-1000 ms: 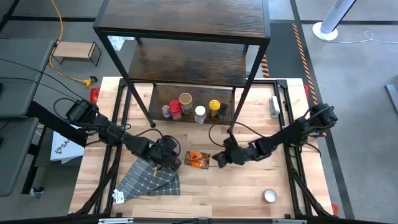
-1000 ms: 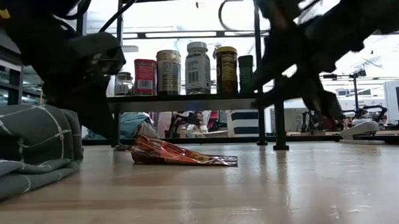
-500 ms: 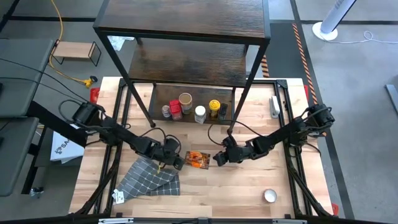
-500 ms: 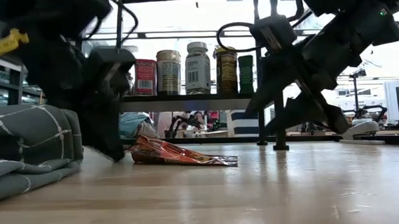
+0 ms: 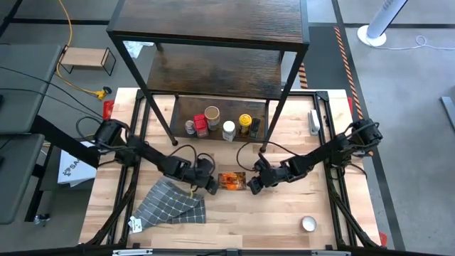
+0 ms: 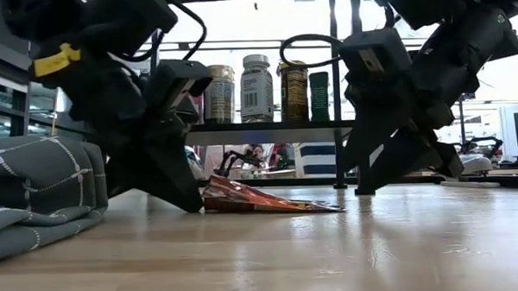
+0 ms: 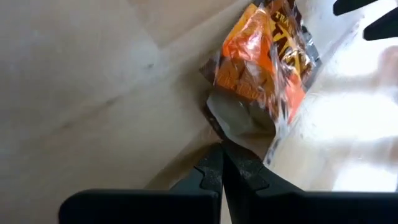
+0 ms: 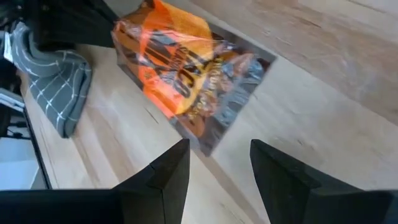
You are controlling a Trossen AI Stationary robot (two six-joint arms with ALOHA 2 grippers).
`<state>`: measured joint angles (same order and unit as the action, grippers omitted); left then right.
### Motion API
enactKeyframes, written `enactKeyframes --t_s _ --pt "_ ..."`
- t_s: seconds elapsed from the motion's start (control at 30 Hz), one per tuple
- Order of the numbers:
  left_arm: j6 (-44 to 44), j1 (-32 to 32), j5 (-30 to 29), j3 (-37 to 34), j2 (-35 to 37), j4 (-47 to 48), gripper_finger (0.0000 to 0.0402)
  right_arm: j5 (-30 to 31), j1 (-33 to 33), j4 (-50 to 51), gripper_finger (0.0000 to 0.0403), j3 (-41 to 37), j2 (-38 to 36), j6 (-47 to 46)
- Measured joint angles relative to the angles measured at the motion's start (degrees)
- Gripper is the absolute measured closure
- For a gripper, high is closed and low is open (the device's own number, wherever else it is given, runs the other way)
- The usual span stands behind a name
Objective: Shelf spices
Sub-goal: Put the orange seasoning pack on the shelf
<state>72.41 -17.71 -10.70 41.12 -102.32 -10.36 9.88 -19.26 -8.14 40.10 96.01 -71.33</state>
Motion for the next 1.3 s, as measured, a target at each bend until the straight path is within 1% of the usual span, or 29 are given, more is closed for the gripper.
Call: enactKeyframes --t_s 0.07,0.17,0.27,0.43,0.53,0.67,0.77,0.9,0.97,1.07,1.17,1.3 --pt "-1.05 0.7 -0.58 1.14 0.22 2.83 0.0402 -0.36 0.65 -0.65 0.0237 0.0 -0.06 1.3" --pt "-3.56 1.67 -2.68 2.18 0.18 4.25 0.0401 -0.44 1.68 -1.81 0.0237 0.0 -0.13 3.56" --pt "-5.55 2.18 -3.44 3.36 0.09 6.26 0.0401 -0.2 2.93 -1.82 0.0237 0.0 -0.13 3.89" --pt "-5.94 2.23 -6.25 3.95 0.11 9.75 0.0401 4.23 5.23 -2.66 0.0237 0.0 -0.13 1.41" --pt "-5.62 2.65 -7.65 3.94 -0.22 9.73 0.0401 4.35 6.84 -2.92 0.0237 0.02 -0.15 0.78" --pt "-6.98 4.24 -6.77 3.95 -2.06 6.71 0.0402 0.92 8.01 -2.47 0.0237 0.02 -0.15 1.22" --pt "-8.11 5.03 -5.53 5.14 -3.8 6.2 0.0401 0.99 7.99 -1.24 0.0237 0.02 -0.15 1.27" --pt "-7.77 5.0 -7.37 6.13 -4.07 5.6 0.0401 1.63 7.99 -1.23 0.0237 0.02 -0.15 1.29" --pt "-9.08 5.35 -7.42 6.63 -4.19 3.82 0.0401 1.56 7.99 -1.47 0.0237 0.02 -0.15 1.73" --pt "-11.27 5.57 -8.4 7.56 -5.45 0.29 0.0402 -1.87 7.99 -1.41 0.0237 0.02 -0.17 3.03" --pt "-11.34 5.61 -8.51 9.48 -7.51 -0.47 0.0402 -5.21 7.54 -0.69 0.0237 0.02 -0.17 5.02" --pt "-10.93 5.47 -6.36 12.84 -11.73 -5.18 0.0401 -7.28 6.06 -0.74 0.0237 0.01 -0.2 5.69"
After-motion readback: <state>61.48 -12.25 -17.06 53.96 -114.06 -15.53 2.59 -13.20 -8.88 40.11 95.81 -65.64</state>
